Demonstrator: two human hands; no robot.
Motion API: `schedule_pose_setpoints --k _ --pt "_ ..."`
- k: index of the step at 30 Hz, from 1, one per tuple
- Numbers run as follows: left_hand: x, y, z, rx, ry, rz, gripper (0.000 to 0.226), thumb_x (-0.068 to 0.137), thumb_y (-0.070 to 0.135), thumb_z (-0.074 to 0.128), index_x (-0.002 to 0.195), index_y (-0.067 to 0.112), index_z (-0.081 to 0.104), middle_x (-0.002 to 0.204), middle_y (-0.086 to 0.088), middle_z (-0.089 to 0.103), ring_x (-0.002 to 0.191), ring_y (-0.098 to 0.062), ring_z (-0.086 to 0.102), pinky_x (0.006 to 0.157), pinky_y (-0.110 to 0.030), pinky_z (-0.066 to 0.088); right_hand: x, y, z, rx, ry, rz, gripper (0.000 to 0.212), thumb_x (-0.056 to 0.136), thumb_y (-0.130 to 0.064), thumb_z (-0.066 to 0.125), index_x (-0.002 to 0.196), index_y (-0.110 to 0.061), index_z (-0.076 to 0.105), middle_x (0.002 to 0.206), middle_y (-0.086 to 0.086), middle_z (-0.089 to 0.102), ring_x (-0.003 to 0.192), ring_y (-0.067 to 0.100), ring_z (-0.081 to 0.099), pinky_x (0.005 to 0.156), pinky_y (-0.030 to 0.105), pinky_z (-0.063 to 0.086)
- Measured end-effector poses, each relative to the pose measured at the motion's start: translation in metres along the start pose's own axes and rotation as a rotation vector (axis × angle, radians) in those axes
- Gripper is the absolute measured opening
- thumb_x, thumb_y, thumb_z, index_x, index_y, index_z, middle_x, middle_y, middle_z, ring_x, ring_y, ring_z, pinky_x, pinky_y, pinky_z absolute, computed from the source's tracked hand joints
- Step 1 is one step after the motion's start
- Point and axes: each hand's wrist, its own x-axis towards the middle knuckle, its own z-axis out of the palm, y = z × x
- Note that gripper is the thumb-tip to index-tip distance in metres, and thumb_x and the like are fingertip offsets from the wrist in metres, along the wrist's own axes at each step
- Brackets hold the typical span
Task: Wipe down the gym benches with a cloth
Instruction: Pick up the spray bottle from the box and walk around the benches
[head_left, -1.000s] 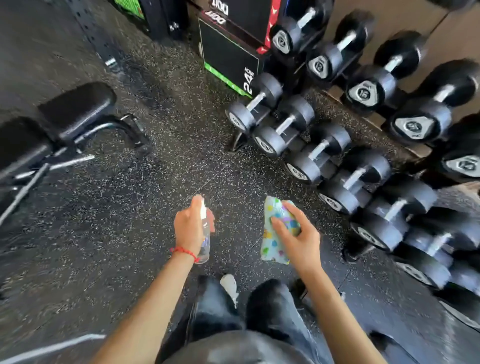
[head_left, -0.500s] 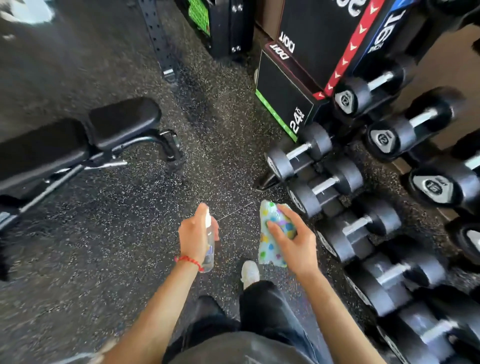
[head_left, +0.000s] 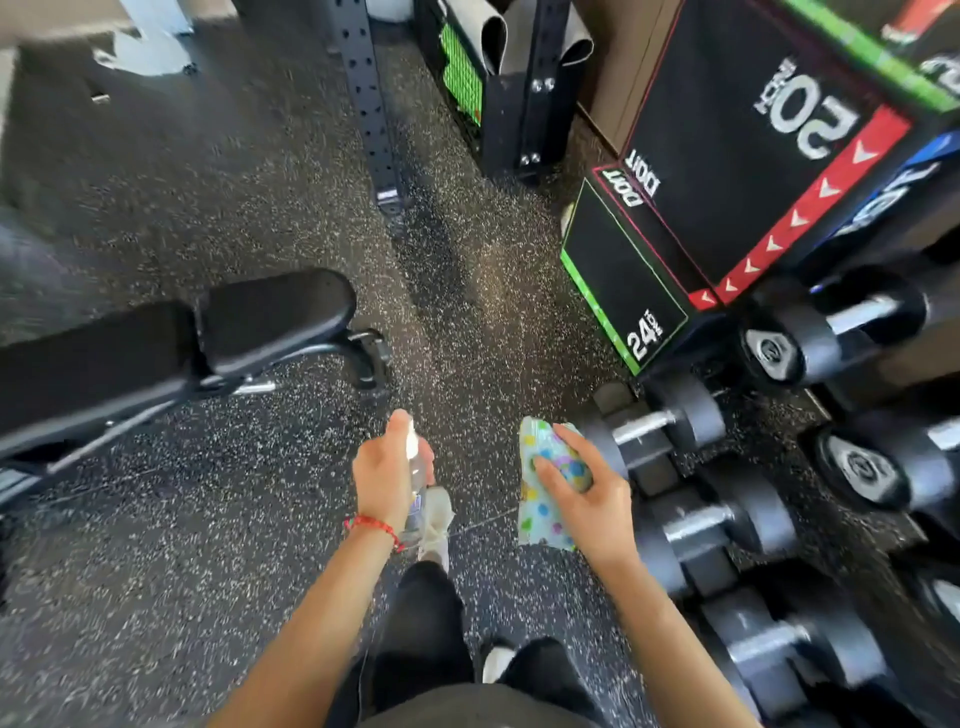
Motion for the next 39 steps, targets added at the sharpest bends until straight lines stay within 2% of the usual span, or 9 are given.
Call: schedule_pose_setpoints --k 5,12,17,25,28,30,32,36,39 --pt "0.105 0.041 0.009 -0.011 -0.029 0.028 0.071 0.084 0.049 0.036 0.050 -0.012 0.049 0.035 -0.005 0.043 0.046 -0.025 0.048 0.060 -0.034 0.044 0.095 -0.038 0.032 0.027 0.031 0.022 0.034 0.080 -0.029 0.070 0.103 -0.050 0.055 0.090 -0.019 0.067 0.080 0.004 0.067 0.072 0.032 0.058" --pt "0.229 0.091 0.022 -0.013 -0.052 0.034 0.068 0.087 0.050 0.034 0.034 0.010 0.046 0.039 -0.009 0.044 0.048 -0.026 0.048 0.065 -0.041 0.046 0.204 -0.093 0.057 0.030 0.082 0.029 0.037 0.081 -0.024 0.070 0.116 -0.030 0.061 0.088 -0.027 0.061 0.074 -0.013 0.061 0.070 0.013 0.052" --pt "0.303 0.118 0.056 -0.043 -0.025 -0.005 0.064 0.086 0.050 0.037 0.035 0.013 0.050 0.033 -0.002 0.041 0.048 -0.026 0.047 0.063 -0.038 0.045 0.281 -0.115 0.058 0.047 0.094 0.030 0.034 0.081 -0.026 0.070 0.111 -0.035 0.061 0.090 -0.020 0.066 0.076 -0.002 0.065 0.073 0.026 0.056" --pt "0.414 0.172 0.145 -0.049 -0.030 0.029 0.066 0.097 0.038 0.036 0.042 0.006 0.053 0.036 -0.004 0.045 0.050 -0.026 0.049 0.061 -0.035 0.044 0.433 -0.145 0.036 0.039 0.099 -0.050 0.035 0.082 -0.023 0.069 0.115 -0.029 0.061 0.088 -0.026 0.063 0.075 -0.008 0.062 0.071 0.020 0.055" --pt "0.450 0.197 0.177 -0.044 -0.064 0.057 0.065 0.090 0.047 0.036 0.042 0.007 0.053 0.039 -0.006 0.049 0.046 -0.022 0.049 0.061 -0.033 0.044 0.484 -0.162 0.018 0.042 0.099 -0.058 0.036 0.081 -0.025 0.069 0.116 -0.029 0.061 0.086 -0.015 0.067 0.072 0.004 0.066 0.069 0.030 0.057" --pt "0.472 0.214 0.197 -0.054 -0.083 0.067 0.064 0.085 0.050 0.036 0.044 0.004 0.054 0.039 -0.007 0.050 0.044 -0.021 0.047 0.058 -0.032 0.042 0.514 -0.172 0.007 0.049 0.105 -0.055 0.035 0.080 -0.026 0.070 0.111 -0.039 0.059 0.084 -0.003 0.069 0.075 0.027 0.066 0.069 0.044 0.057" --pt "0.491 0.229 0.214 -0.070 -0.102 0.079 0.064 0.085 0.049 0.035 0.043 0.005 0.054 0.038 -0.006 0.050 0.044 -0.022 0.046 0.057 -0.031 0.041 0.538 -0.181 -0.001 0.050 0.124 -0.066 0.035 0.080 -0.026 0.071 0.108 -0.043 0.057 0.086 -0.004 0.069 0.079 0.035 0.064 0.070 0.049 0.055" --pt "0.532 0.251 0.247 -0.025 -0.147 0.089 0.064 0.085 0.051 0.033 0.045 0.004 0.054 0.041 -0.007 0.051 0.041 -0.016 0.045 0.055 -0.028 0.039 0.583 -0.194 -0.012 0.096 0.156 -0.034 0.035 0.081 -0.022 0.071 0.106 -0.043 0.057 0.080 -0.014 0.066 0.078 0.027 0.064 0.070 0.042 0.057" --pt "0.570 0.263 0.276 -0.001 -0.198 0.077 0.063 0.084 0.051 0.034 0.044 0.007 0.055 0.037 -0.003 0.049 0.042 -0.019 0.049 0.054 -0.026 0.043 0.616 -0.198 -0.015 0.101 0.208 -0.015 0.037 0.081 -0.021 0.070 0.114 -0.032 0.059 0.085 -0.022 0.064 0.074 0.006 0.066 0.067 0.027 0.058"
